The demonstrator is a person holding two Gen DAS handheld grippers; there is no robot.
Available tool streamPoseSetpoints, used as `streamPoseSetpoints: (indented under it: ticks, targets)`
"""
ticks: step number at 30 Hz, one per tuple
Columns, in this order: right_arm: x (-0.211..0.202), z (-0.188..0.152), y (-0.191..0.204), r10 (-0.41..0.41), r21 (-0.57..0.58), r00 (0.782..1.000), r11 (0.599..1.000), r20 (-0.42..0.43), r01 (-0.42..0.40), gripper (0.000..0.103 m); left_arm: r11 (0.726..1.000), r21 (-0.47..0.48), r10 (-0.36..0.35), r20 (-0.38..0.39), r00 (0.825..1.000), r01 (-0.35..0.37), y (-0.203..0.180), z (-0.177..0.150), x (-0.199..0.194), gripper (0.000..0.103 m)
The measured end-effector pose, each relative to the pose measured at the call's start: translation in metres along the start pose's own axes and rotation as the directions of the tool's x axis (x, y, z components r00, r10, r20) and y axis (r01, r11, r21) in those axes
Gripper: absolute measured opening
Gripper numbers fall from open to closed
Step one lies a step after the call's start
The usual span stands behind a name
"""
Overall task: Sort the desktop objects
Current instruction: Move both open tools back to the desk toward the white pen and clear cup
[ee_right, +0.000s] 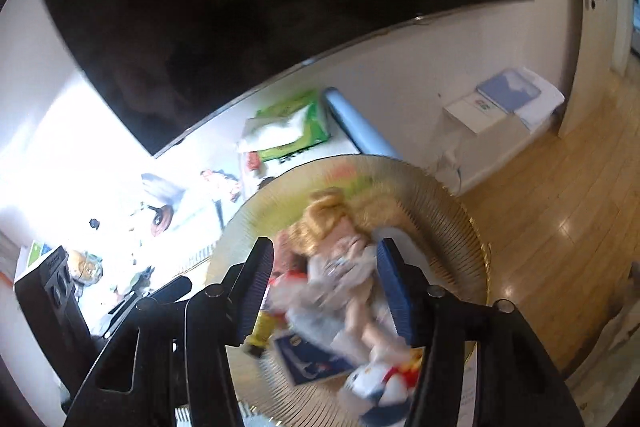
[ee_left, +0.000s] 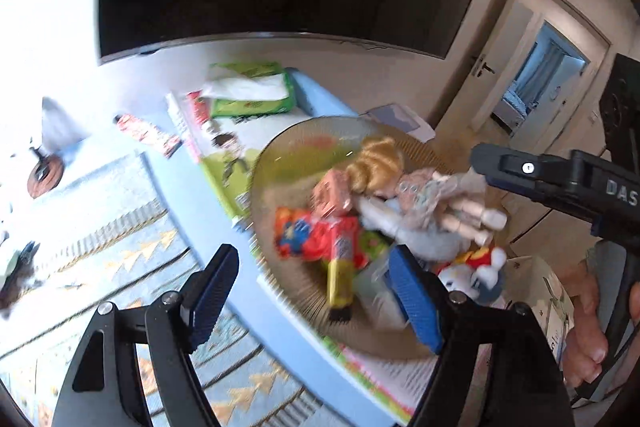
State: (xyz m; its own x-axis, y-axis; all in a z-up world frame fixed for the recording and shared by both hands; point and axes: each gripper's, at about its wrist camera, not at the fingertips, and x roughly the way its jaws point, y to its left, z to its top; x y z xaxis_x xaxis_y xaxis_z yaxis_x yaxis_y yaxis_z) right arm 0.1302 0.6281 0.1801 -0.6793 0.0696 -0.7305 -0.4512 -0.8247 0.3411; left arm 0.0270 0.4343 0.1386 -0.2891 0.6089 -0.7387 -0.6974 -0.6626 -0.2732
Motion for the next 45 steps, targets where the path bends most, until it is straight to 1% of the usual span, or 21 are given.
streamPoseSetpoints:
  ticks: [6,10,13,16,19,21,23,25,27,29,32,33,35,37,38,40,41,42,43,44,45]
  targets:
    - [-0.009,-0.029,0.062,0.128,-0.073,0.99,0.989,-0.054,-0.132,0.055,0.988,-0.143,0.044,-0.07,0.997,-0.054,0.059,-0.048,-0.035,0.076]
    - [0.007,-0.052,0.119,0.227,-0.12,0.964,0.962,-0.141,-0.244,0.056,0.966,-0.23,0.1,-0.096,0.99,-0.119,0.105,-0.079,-0.061,0.076]
    - [0.026,-0.071,0.157,0.276,-0.112,0.933,0.945,-0.229,-0.307,0.056,0.942,-0.28,0.165,-0.089,0.982,-0.183,0.142,-0.094,-0.088,0.076]
    - [0.052,-0.095,0.185,0.3,-0.036,0.891,0.943,-0.339,-0.331,0.056,0.903,-0.341,0.252,-0.078,0.965,-0.263,0.19,-0.112,-0.121,0.076]
    - [0.079,-0.123,0.208,0.302,0.041,0.842,0.947,-0.448,-0.318,0.056,0.839,-0.407,0.357,-0.086,0.93,-0.36,0.245,-0.135,-0.152,0.076]
    - [0.087,-0.138,0.225,0.285,0.049,0.828,0.953,-0.483,-0.3,0.056,0.79,-0.448,0.421,-0.1,0.901,-0.419,0.284,-0.152,-0.172,0.076]
    - [0.087,-0.15,0.238,0.283,0.039,0.82,0.952,-0.498,-0.305,0.056,0.751,-0.491,0.449,-0.108,0.887,-0.44,0.319,-0.169,-0.188,0.076]
    - [0.088,-0.156,0.25,0.271,0.017,0.828,0.953,-0.491,-0.303,0.056,0.723,-0.528,0.458,-0.117,0.881,-0.446,0.35,-0.185,-0.198,0.076]
    - [0.092,-0.161,0.261,0.242,-0.012,0.841,0.959,-0.483,-0.283,0.056,0.711,-0.545,0.454,-0.128,0.882,-0.445,0.374,-0.196,-0.2,0.076]
    - [0.096,-0.164,0.27,0.233,-0.02,0.844,0.961,-0.484,-0.277,0.056,0.712,-0.544,0.448,-0.136,0.884,-0.445,0.389,-0.204,-0.194,0.075]
    - [0.102,-0.168,0.283,0.208,-0.038,0.852,0.965,-0.481,-0.258,0.056,0.724,-0.534,0.432,-0.142,0.89,-0.437,0.402,-0.211,-0.184,0.074]
    - [0.103,-0.168,0.286,0.199,-0.048,0.856,0.967,-0.476,-0.251,0.056,0.725,-0.529,0.435,-0.145,0.889,-0.441,0.405,-0.212,-0.18,0.074]
    - [0.103,-0.167,0.289,0.173,-0.064,0.871,0.972,-0.46,-0.227,0.056,0.731,-0.515,0.44,-0.145,0.886,-0.447,0.409,-0.214,-0.172,0.073]
    - [0.101,-0.164,0.282,0.145,-0.057,0.891,0.981,-0.43,-0.187,0.056,0.736,-0.494,0.447,-0.158,0.88,-0.463,0.412,-0.214,-0.161,0.068]
    - [0.101,-0.162,0.275,0.121,-0.045,0.902,0.987,-0.415,-0.154,0.056,0.741,-0.486,0.442,-0.166,0.881,-0.463,0.413,-0.215,-0.156,0.059]
    - [0.102,-0.16,0.255,0.062,-0.005,0.915,0.998,-0.399,-0.069,0.056,0.749,-0.454,0.469,-0.153,0.87,-0.483,0.41,-0.213,-0.151,0.054]
    - [0.104,-0.161,0.246,0.035,0.012,0.915,0.999,-0.403,-0.032,0.056,0.75,-0.432,0.485,-0.154,0.861,-0.5,0.408,-0.212,-0.149,0.046]
    - [0.107,-0.164,0.237,0.014,0.023,0.912,1.0,-0.41,-0.004,0.056,0.752,-0.412,0.499,-0.153,0.853,-0.514,0.406,-0.21,-0.148,0.03]
    - [0.109,-0.168,0.231,-0.005,0.026,0.91,1.0,-0.415,0.017,0.056,0.755,-0.399,0.504,-0.153,0.85,-0.52,0.406,-0.209,-0.148,0.021]
    - [0.111,-0.174,0.228,-0.021,0.022,0.907,0.999,-0.421,0.033,0.056,0.76,-0.399,0.498,-0.15,0.854,-0.514,0.406,-0.208,-0.147,0.012]
    - [0.113,-0.179,0.227,-0.031,0.017,0.902,0.999,-0.43,0.042,0.056,0.765,-0.406,0.485,-0.146,0.862,-0.5,0.408,-0.208,-0.148,0.009]
